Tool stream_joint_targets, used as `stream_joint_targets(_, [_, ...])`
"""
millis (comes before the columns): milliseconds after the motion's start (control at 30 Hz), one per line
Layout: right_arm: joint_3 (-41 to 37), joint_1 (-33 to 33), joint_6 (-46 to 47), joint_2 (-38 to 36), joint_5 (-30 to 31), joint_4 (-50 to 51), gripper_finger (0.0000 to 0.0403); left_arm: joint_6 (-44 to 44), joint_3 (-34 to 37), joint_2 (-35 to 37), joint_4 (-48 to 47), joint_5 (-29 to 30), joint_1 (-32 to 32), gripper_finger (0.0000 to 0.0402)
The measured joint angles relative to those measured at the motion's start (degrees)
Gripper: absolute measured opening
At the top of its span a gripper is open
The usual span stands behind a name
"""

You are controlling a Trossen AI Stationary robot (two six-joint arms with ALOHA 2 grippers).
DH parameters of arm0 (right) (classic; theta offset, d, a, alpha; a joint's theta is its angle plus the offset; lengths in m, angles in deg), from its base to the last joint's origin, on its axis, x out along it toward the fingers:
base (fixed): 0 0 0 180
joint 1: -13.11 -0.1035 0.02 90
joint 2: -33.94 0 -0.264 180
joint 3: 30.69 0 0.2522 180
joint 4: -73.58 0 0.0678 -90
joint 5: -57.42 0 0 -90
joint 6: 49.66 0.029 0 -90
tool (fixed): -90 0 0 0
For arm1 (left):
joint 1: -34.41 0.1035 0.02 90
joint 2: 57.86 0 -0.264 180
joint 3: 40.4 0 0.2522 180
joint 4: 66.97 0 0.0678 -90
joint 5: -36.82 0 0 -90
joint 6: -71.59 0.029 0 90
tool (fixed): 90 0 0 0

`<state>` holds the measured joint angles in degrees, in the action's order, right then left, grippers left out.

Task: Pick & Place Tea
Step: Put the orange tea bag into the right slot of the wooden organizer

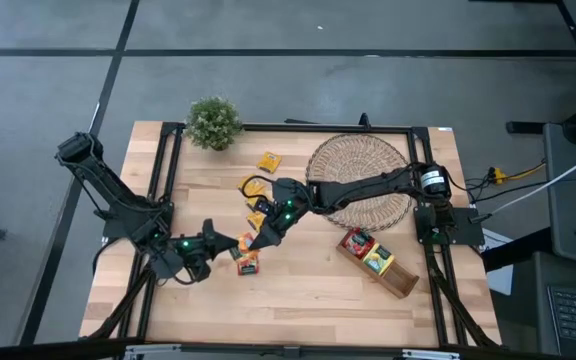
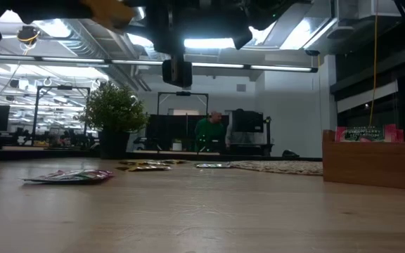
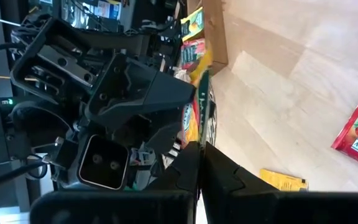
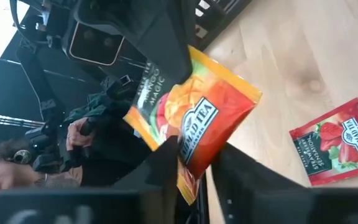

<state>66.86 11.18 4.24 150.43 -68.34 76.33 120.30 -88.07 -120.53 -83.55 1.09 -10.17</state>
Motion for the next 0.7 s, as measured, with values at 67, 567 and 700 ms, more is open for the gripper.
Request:
stream_joint_targets(67, [0.00, 0.06, -0.13, 0.00, -0.57, -0.02, 0.0062, -0.04, 0.00, 0.00, -0.21, -0.26, 0.14, 0.0004])
stream_joint_targets(567, [0.00, -0.16, -4.88, 0.00, -1.40, 3.25, 0.0018, -17.38, 0.00, 0.00, -0.56, 2.52, 0.12, 0.0086])
stream_joint_targets(700, [0.00, -0.50, -8.18, 0.00, -0.16, 7.15, 0.0018, -32.60, 0.00, 0.01, -1.66, 2.60, 1.00, 0.0118])
